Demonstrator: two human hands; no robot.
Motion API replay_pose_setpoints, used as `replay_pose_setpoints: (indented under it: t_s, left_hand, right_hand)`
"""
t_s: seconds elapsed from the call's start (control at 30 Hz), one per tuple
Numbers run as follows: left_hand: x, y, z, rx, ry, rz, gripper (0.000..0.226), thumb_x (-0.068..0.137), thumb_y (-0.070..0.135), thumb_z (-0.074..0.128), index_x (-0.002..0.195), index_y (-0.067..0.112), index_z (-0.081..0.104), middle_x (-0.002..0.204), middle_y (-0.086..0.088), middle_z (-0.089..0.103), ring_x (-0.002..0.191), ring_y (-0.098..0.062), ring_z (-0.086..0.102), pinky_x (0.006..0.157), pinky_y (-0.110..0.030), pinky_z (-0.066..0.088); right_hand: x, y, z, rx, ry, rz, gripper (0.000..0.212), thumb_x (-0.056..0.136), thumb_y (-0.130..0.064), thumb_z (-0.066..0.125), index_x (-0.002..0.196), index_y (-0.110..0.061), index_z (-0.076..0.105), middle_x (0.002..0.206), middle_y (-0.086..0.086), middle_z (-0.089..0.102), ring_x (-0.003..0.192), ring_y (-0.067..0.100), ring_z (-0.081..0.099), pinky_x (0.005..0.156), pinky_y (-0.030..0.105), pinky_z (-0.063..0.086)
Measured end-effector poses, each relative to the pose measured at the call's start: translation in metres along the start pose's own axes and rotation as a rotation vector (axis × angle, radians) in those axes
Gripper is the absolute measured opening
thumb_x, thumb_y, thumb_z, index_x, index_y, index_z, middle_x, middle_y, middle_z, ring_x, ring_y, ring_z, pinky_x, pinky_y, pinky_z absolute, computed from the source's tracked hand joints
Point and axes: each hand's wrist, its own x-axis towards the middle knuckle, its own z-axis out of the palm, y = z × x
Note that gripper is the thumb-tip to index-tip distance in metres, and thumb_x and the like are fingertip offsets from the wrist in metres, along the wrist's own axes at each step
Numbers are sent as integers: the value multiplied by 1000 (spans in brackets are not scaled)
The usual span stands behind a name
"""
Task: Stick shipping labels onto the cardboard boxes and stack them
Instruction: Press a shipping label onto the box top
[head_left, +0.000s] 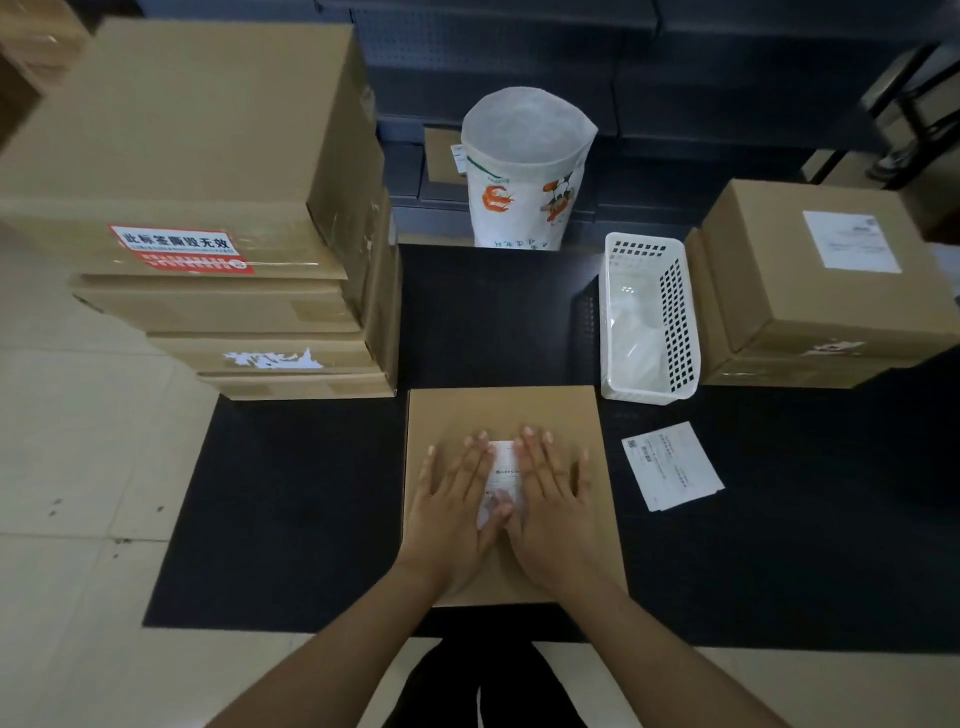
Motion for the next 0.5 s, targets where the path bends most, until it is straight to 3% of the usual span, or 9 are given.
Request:
replay_pose_setpoints:
  t_s: [0.1,0.27,0.4,0.5]
  left_hand:
    - [-3,3,-2,11,29,-160,73,97,59,10,151,11,6,160,-2,-1,147,-17,-3,117,-43,0]
    - [-3,6,-6,-25,28,-190,77,92,62,0,149,12,-10,157,-1,-20,145,-15,-19,118,-38,-11]
    - [-18,2,-6,-7,-46,105,72,98,57,10,150,10,-7,158,-3,-18,145,-16,-16,118,-41,-6]
    - [-25,3,1,43,-60,143,72,97,58,8,150,12,-7,158,-1,-16,145,-13,-18,117,-41,-7]
  right_hand:
    - [-2,0,2,31,8,173,75,91,-63,1,149,-20,-20,156,-4,-29,142,15,-32,115,46,-20]
    - [-2,1,0,114,75,158,78,92,-62,1,150,-14,-13,159,1,-19,145,18,-25,117,43,-17]
    - [-12,18,4,27,39,-281,71,98,-54,23,151,-8,18,159,6,9,148,23,12,117,45,6]
    - [-15,24,6,-76,15,-364,67,97,-50,30,149,-8,26,157,5,21,145,21,23,113,44,15]
